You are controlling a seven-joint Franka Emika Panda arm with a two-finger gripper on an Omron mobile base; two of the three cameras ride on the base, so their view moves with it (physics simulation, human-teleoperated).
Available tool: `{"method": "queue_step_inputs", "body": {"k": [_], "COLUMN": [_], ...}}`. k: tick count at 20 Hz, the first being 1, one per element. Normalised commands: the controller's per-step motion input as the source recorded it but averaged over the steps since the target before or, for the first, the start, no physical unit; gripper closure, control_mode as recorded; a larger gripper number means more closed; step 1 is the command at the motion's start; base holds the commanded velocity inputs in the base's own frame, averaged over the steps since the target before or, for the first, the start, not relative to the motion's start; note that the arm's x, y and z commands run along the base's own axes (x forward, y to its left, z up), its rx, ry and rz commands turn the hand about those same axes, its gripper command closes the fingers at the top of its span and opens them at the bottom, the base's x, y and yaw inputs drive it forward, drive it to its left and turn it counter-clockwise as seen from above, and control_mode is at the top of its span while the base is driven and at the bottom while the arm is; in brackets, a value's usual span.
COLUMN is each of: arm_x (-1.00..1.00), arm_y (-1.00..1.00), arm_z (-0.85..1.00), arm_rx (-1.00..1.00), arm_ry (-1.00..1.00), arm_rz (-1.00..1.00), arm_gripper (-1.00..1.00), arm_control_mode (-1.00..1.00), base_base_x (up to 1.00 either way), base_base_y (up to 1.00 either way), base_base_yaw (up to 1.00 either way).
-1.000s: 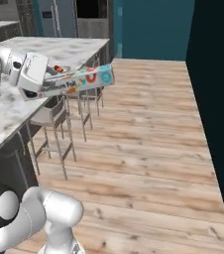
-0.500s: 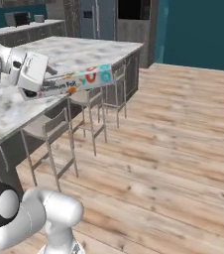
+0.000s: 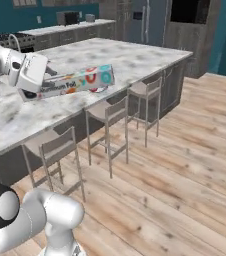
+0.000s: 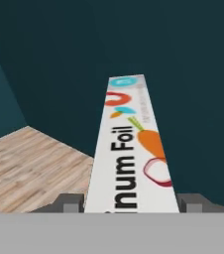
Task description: Retrieve the tupperware and aluminum foil from the cabinet and place them on the dining counter near the plate with squash and bell pepper to prepare for storing leftovers.
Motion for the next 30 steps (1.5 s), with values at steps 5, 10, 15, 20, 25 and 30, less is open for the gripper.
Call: {"method": "queue_step_inputs", "body": {"k": [5,10,15,20,25,30], "arm_x": [0.00,0.00,0.00,0.00,0.00,0.00], "arm_y": [0.00,0.00,0.00,0.00,0.00,0.00], "arm_z": [0.00,0.00,0.00,0.00,0.00,0.00], "arm_rx": [0.00,0.00,0.00,0.00,0.00,0.00], "arm_ry": [0.00,0.00,0.00,0.00,0.00,0.00], "arm_rz": [0.00,0.00,0.00,0.00,0.00,0.00], "arm_gripper": [1.00,1.00,1.00,1.00,1.00,1.00], "arm_control_mode": [1.00,1.00,1.00,1.00,1.00,1.00], "base_base_x": [1.00,1.00,1.00,1.00,1.00,1.00], "base_base_y": [-0.76,-0.72,-0.68,-0.78,-0.70,-0.47], "base_base_yaw": [0.39,0.41,0.43,0.40,0.43,0.50]}}
